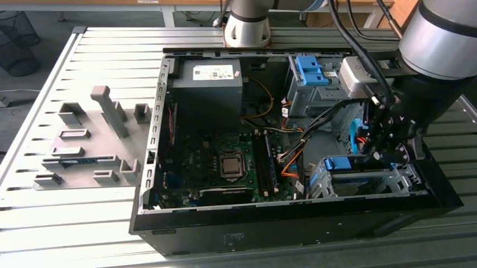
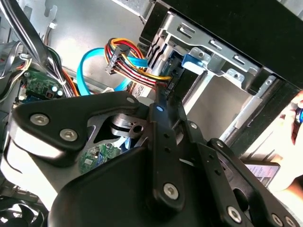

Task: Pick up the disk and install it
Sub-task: 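Insert the first disk wire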

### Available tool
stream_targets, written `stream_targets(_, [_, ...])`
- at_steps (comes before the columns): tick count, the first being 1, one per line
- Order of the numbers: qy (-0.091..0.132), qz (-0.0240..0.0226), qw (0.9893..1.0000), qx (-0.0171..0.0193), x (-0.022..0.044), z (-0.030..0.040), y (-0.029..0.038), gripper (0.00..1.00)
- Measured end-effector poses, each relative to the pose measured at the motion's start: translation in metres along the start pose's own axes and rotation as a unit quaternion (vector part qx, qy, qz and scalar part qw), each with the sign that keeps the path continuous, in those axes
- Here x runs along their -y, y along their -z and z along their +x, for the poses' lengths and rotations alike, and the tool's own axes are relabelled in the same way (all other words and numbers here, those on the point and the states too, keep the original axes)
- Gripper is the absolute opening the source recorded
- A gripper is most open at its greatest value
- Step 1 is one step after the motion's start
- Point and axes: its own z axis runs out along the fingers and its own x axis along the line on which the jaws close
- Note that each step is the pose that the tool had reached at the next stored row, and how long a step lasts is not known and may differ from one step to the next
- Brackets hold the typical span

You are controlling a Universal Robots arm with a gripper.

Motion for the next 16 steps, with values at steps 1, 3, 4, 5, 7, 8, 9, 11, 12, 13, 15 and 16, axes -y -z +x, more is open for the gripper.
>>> stream_targets(1, [0.0,0.0,1.0,-0.0003,0.0002,0.0002,0.0026,0.24])
stream_targets(3, [0.0,0.0,1.0,-0.0002,0.0006,0.0004,0.0076,0.24])
stream_targets(4, [0.0,0.0,1.0,-0.0003,0.0008,0.0005,0.0097,0.24])
stream_targets(5, [0.0,-0.0001,1.0,-0.0002,0.0009,0.0005,0.0108,0.24])
stream_targets(7, [0.0,-0.0001,1.0,-0.0002,0.0009,0.0005,0.0109,0.24])
stream_targets(8, [0.0,-0.0001,1.0,-0.0001,0.0009,0.0005,0.0108,0.22])
stream_targets(9, [0.0,-0.0001,1.0,-0.0001,0.0009,0.0005,0.0109,0.16])
stream_targets(11, [0.0,-0.0001,1.0,-0.0002,0.0009,0.0005,0.0111,0.11])
stream_targets(12, [0.0,-0.0001,1.0,-0.0002,0.0009,0.0005,0.0111,0.11])
stream_targets(13, [0.0,-0.0001,1.0,-0.0002,0.0009,0.0005,0.0111,0.11])
stream_targets(15, [0.0,-0.0001,1.0,-0.0002,0.0009,0.0006,0.0112,0.11])
stream_targets(16, [0.0,-0.0001,1.0,-0.0002,0.0009,0.0005,0.0112,0.11])
